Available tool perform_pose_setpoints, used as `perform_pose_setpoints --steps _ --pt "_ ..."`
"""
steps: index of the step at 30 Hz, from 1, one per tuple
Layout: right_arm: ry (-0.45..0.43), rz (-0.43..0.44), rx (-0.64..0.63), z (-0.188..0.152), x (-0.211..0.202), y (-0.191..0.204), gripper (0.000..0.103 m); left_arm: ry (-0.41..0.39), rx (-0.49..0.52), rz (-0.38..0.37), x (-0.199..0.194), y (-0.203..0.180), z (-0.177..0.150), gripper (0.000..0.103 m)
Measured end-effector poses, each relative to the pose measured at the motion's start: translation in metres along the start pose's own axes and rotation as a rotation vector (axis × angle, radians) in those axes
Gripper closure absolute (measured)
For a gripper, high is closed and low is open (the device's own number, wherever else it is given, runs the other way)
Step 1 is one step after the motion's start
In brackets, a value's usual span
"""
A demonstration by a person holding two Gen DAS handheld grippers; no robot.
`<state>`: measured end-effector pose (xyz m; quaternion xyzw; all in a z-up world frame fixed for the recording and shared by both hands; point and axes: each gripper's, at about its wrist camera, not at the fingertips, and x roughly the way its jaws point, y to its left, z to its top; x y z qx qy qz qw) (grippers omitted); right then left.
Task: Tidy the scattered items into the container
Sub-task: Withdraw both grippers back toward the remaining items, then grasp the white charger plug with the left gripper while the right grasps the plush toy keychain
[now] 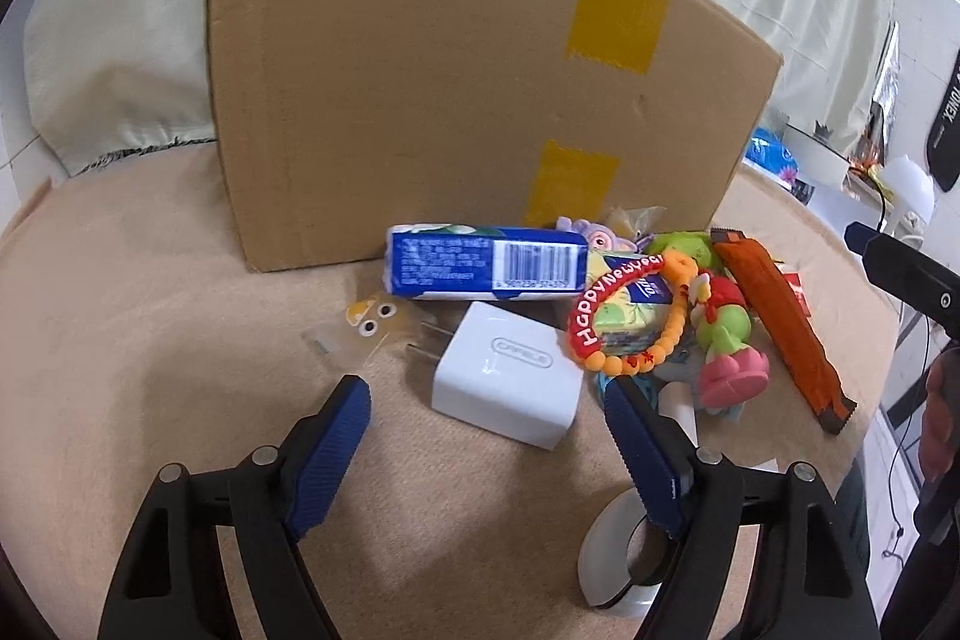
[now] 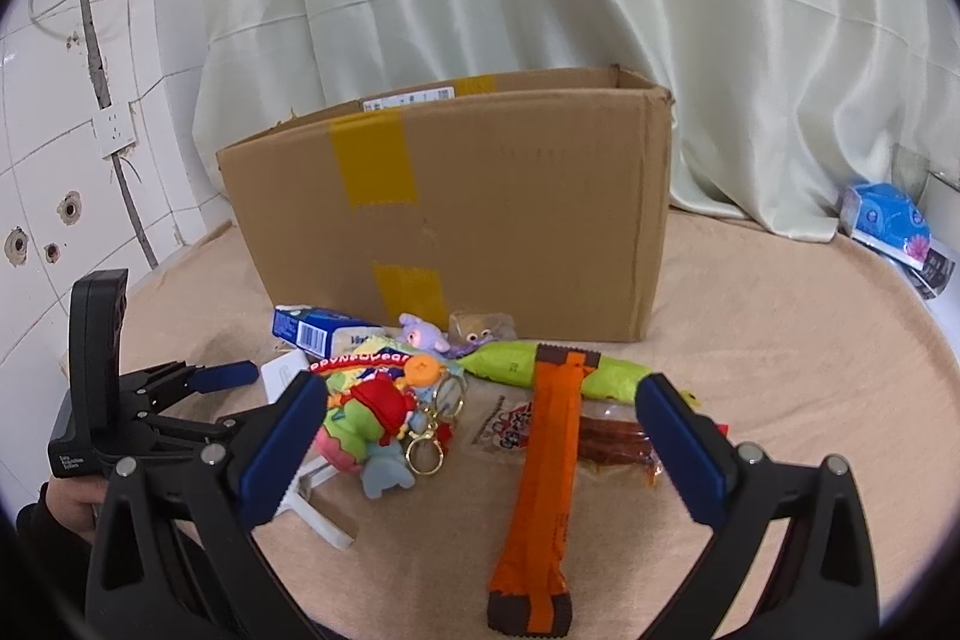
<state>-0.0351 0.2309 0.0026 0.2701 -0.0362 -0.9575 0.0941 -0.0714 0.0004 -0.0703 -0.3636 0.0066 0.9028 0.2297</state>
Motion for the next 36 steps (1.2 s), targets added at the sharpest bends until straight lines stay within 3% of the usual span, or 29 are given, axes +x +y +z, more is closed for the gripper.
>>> perform_pose_setpoints --steps 7,8,10,11,15,22,28,36 --pt "0.0 0.008 0.001 0.0 0.002 0.0 0.0 0.029 0.057 0.001 0.005 -0.011 0.008 0.023" --pt "0.0 0.008 0.002 0.0 0.002 0.001 0.0 0.039 0.063 -0.008 0.008 -0.013 0.008 0.025" --pt "0.003 0.008 0.005 0.0 0.003 -0.001 0.0 0.053 0.066 -0.004 0.012 -0.014 0.007 0.046" --pt "0.004 0.008 0.008 -0.001 0.004 -0.002 0.0 0.048 0.07 0.016 0.012 -0.015 0.007 0.049" --pt "0.008 0.011 0.011 -0.002 0.005 -0.003 0.0 0.037 0.044 0.011 0.011 -0.012 0.007 0.05" --pt "0.044 0.028 -0.006 -0.007 0.014 0.004 0.0 -0.009 0.018 0.069 -0.003 -0.008 -0.004 0.05" --pt "0.075 0.066 -0.069 -0.011 0.026 0.033 0.0 -0.039 -0.027 0.156 -0.024 0.01 -0.017 0.05" --pt "0.119 0.08 -0.101 -0.015 0.048 0.057 0.0 -0.068 -0.077 0.202 -0.043 0.031 -0.028 0.05"
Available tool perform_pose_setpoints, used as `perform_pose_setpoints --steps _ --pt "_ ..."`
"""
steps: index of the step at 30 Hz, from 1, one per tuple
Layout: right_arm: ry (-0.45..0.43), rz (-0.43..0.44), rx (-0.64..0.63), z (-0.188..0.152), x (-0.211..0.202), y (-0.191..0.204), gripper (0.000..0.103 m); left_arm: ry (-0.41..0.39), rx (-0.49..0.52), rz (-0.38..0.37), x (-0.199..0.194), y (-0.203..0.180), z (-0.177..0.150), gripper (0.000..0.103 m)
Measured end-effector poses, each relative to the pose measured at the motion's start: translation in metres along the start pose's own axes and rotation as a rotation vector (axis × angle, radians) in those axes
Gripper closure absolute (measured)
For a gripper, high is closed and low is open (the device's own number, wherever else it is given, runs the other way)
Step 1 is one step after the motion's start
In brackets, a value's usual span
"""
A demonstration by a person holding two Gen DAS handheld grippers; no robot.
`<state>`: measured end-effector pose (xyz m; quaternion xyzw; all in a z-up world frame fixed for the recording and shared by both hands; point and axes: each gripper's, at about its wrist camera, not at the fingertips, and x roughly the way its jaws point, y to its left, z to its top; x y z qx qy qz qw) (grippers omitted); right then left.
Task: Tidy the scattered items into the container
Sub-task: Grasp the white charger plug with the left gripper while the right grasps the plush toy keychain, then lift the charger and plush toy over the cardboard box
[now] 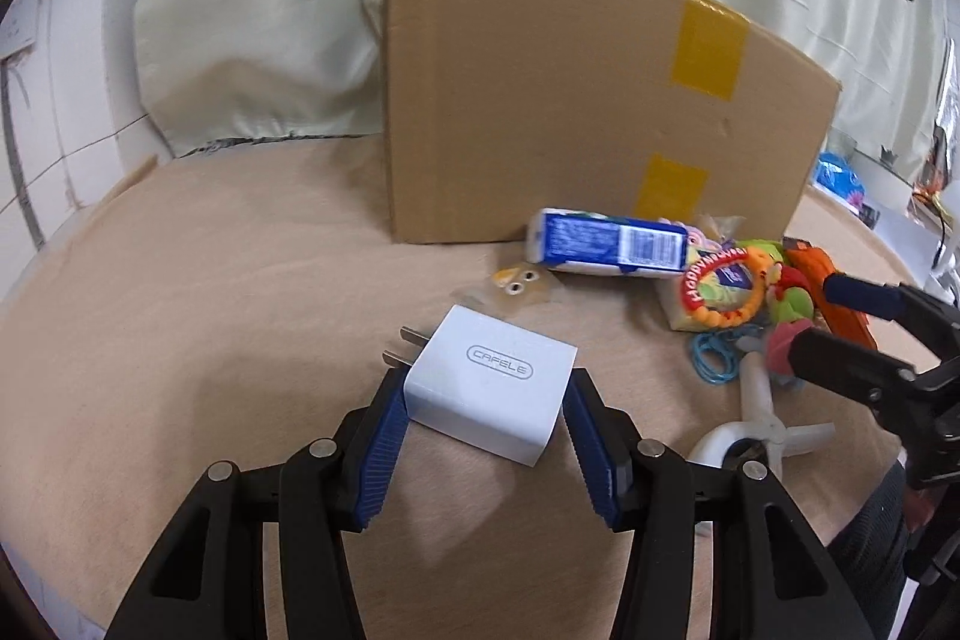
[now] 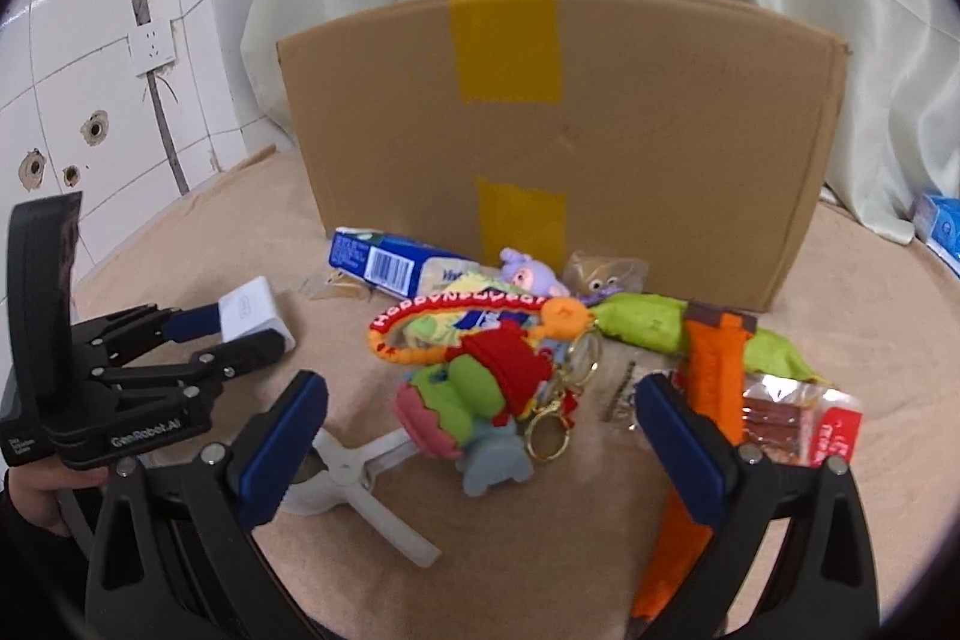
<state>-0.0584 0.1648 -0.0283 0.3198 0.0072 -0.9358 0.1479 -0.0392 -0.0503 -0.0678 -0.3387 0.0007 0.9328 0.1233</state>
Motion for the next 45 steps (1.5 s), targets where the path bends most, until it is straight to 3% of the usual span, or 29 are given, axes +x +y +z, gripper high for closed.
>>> perform_pose_setpoints --steps 9,12,14,21,30,45 --pt "0.021 -0.008 0.017 0.003 0.009 -0.001 0.002 -0.009 -0.015 0.003 -0.004 0.006 -0.001 0.05" --pt "0.028 0.006 0.018 0.003 0.007 0.0 0.033 -0.012 -0.015 0.001 -0.004 0.004 0.0 0.05" --pt "0.037 -0.005 0.0 0.001 0.008 0.001 0.041 -0.013 -0.016 0.001 -0.004 0.003 0.001 0.05" --pt "0.025 0.008 0.026 0.0 0.001 -0.006 0.042 -0.024 -0.026 -0.005 -0.006 0.001 0.002 0.05" --pt "-0.101 -0.006 0.02 0.025 -0.042 -0.011 0.042 -0.074 -0.006 -0.003 -0.023 -0.009 0.023 0.05" --pt "-0.236 -0.038 0.009 0.054 -0.095 -0.018 0.042 -0.152 0.02 -0.014 -0.051 -0.03 0.053 0.05"
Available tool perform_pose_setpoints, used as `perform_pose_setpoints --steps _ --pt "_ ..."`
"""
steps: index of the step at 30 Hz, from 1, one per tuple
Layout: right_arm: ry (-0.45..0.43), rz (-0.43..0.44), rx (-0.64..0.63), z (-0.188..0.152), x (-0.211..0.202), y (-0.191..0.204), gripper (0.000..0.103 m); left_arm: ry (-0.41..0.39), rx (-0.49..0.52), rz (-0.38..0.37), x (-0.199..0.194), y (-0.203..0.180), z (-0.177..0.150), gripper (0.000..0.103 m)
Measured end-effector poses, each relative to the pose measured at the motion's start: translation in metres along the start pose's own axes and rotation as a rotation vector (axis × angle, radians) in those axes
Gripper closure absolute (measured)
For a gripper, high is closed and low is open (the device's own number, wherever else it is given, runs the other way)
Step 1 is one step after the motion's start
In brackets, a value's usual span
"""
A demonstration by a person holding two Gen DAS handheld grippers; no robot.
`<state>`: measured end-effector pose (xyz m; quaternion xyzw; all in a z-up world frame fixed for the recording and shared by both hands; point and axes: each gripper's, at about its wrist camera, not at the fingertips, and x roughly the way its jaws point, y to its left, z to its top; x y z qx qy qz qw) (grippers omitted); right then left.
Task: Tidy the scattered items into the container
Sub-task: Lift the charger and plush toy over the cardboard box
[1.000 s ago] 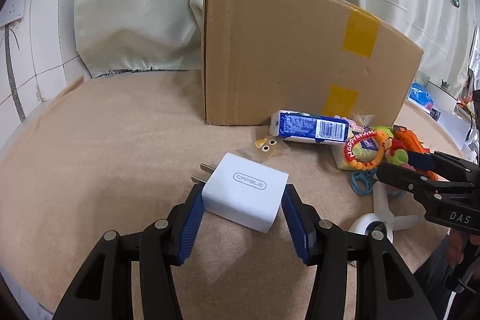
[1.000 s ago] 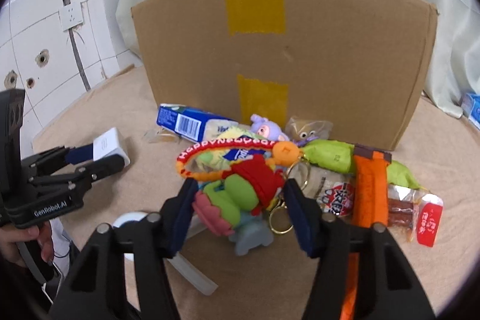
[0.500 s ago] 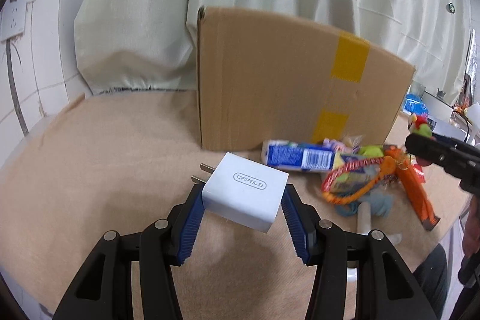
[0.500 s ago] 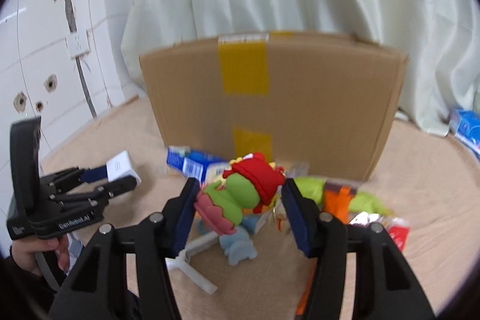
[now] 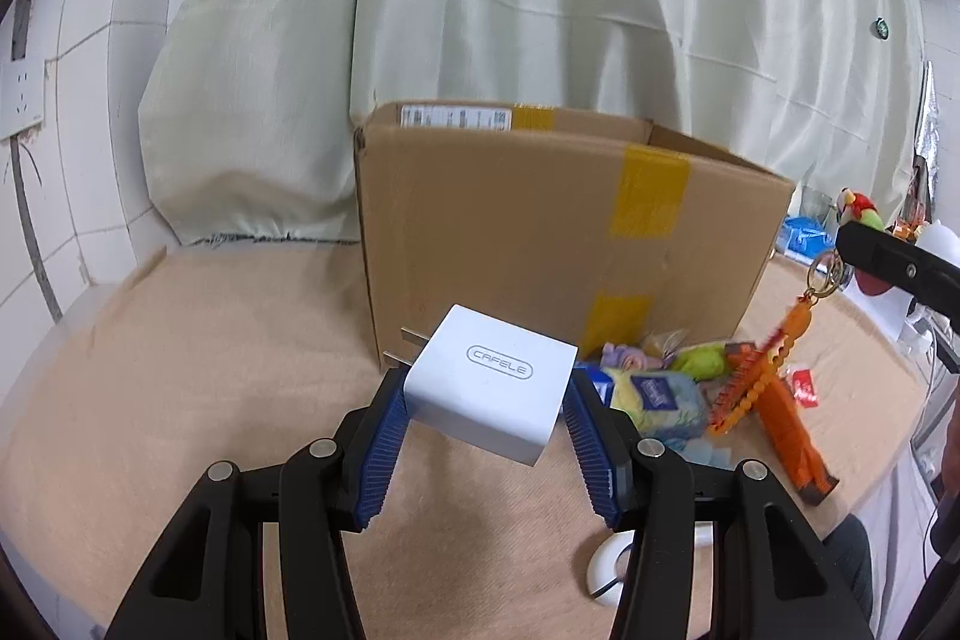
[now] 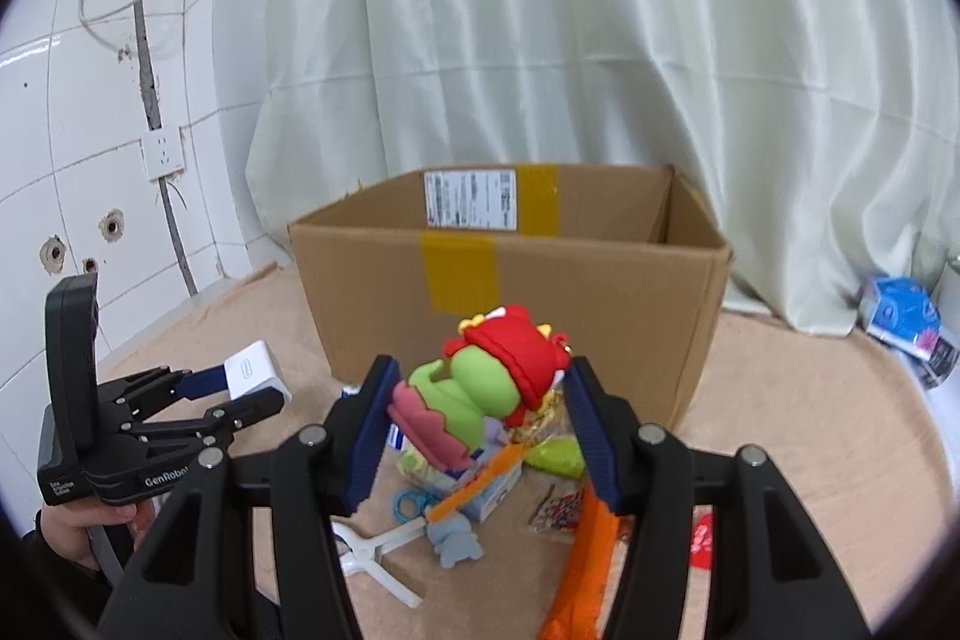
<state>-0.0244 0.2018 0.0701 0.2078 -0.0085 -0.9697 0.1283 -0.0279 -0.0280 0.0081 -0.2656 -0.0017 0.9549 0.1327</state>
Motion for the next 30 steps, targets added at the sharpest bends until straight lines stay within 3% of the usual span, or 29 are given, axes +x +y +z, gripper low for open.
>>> perform_pose_setpoints --steps 5,18,23,30 --pt "-0.024 -0.01 -0.007 0.008 -0.007 -0.002 0.042 -0.004 0.01 -0.002 -0.001 -0.007 0.007 0.05" --pt "0.028 -0.009 0.019 -0.005 0.001 -0.015 0.042 0.007 0.029 0.0 0.0 -0.017 0.011 0.05" --pt "-0.02 -0.009 -0.001 0.024 -0.011 -0.016 0.042 -0.033 0.045 0.006 -0.011 -0.021 0.046 0.05" --pt "-0.105 -0.014 -0.033 0.092 -0.021 -0.023 0.042 -0.125 0.093 0.028 -0.024 -0.027 0.124 0.05"
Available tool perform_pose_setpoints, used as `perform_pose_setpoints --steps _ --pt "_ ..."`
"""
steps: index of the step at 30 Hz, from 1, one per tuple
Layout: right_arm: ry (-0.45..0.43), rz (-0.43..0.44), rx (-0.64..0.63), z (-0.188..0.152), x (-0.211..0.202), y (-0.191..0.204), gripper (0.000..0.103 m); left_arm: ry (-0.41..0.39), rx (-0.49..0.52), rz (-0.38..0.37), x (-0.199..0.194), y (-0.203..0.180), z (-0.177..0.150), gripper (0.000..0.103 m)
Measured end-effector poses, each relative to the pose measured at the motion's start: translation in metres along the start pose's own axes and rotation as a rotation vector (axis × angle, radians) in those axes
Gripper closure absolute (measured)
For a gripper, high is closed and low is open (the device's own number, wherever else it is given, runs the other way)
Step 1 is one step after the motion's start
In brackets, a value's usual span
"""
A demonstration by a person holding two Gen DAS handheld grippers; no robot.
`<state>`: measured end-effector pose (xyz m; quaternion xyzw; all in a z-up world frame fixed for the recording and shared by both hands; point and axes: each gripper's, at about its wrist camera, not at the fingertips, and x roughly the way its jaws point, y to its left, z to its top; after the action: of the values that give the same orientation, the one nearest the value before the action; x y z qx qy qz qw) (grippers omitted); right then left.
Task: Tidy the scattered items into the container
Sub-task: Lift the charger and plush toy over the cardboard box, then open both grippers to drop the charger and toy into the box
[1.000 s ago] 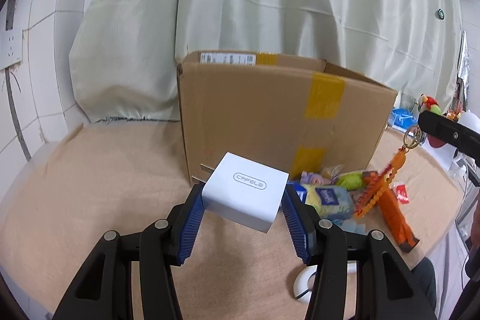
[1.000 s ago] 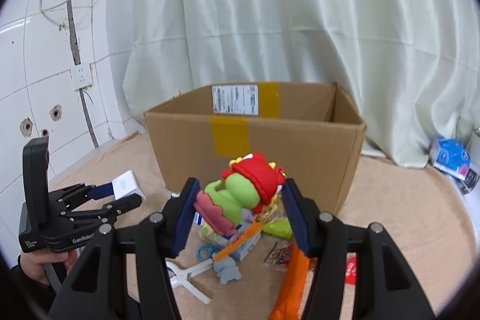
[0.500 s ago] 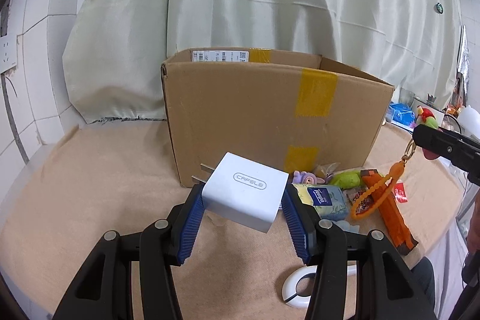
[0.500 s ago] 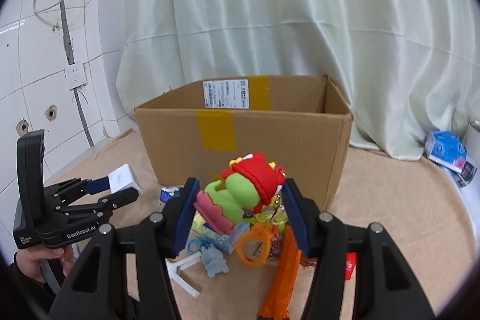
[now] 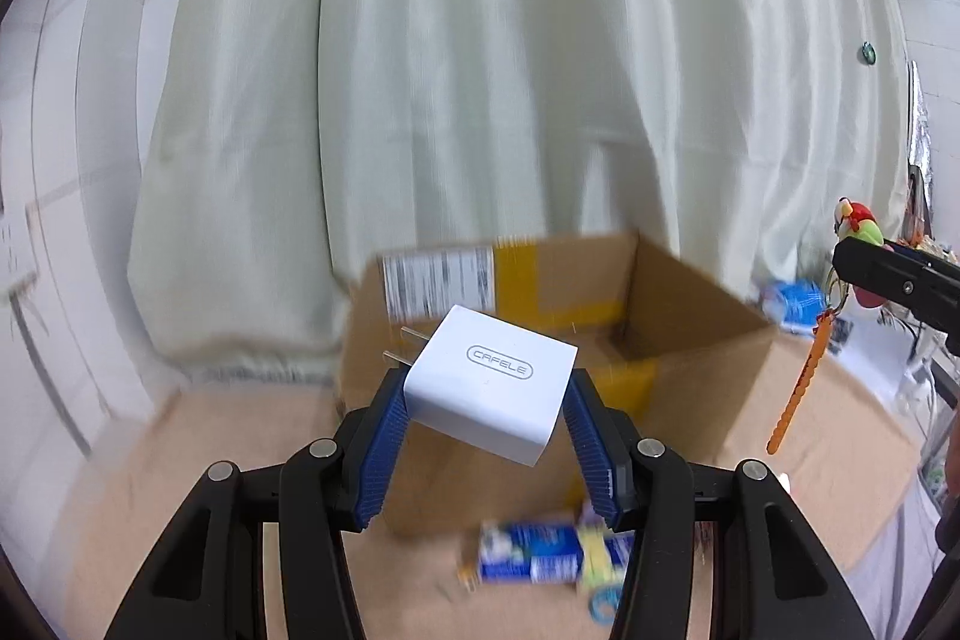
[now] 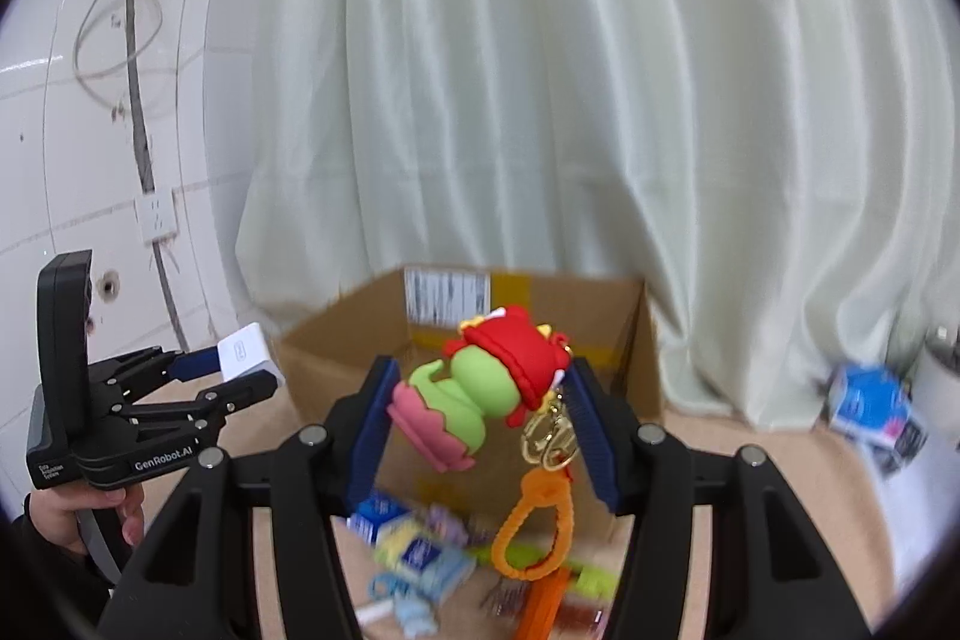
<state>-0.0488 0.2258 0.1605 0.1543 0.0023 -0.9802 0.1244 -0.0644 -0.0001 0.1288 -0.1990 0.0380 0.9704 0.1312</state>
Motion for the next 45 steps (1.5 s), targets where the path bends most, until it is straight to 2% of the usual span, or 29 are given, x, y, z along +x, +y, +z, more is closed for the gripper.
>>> perform_pose_setpoints --steps 6,12,18,27,32,45 --pt "-0.063 -0.02 -0.03 0.059 0.017 -0.011 0.042 -0.053 0.037 0.009 0.016 0.004 0.066 0.05" --pt "-0.066 -0.022 -0.036 0.096 0.05 -0.02 0.042 -0.011 0.038 0.0 0.063 0.009 0.103 0.05" --pt "0.016 -0.013 -0.009 0.087 0.107 -0.03 0.042 0.1 0.022 -0.019 0.123 0.012 0.093 0.05" --pt "0.219 0.005 0.029 0.023 0.182 -0.042 0.042 0.24 0.007 -0.043 0.18 0.017 0.052 0.05" --pt "0.251 0.014 0.029 0.006 0.187 -0.04 0.042 0.263 0.004 -0.063 0.186 0.019 0.037 0.05" --pt "0.292 0.017 0.052 0.003 0.197 -0.047 0.042 0.285 -0.007 -0.061 0.187 0.009 0.024 0.05"
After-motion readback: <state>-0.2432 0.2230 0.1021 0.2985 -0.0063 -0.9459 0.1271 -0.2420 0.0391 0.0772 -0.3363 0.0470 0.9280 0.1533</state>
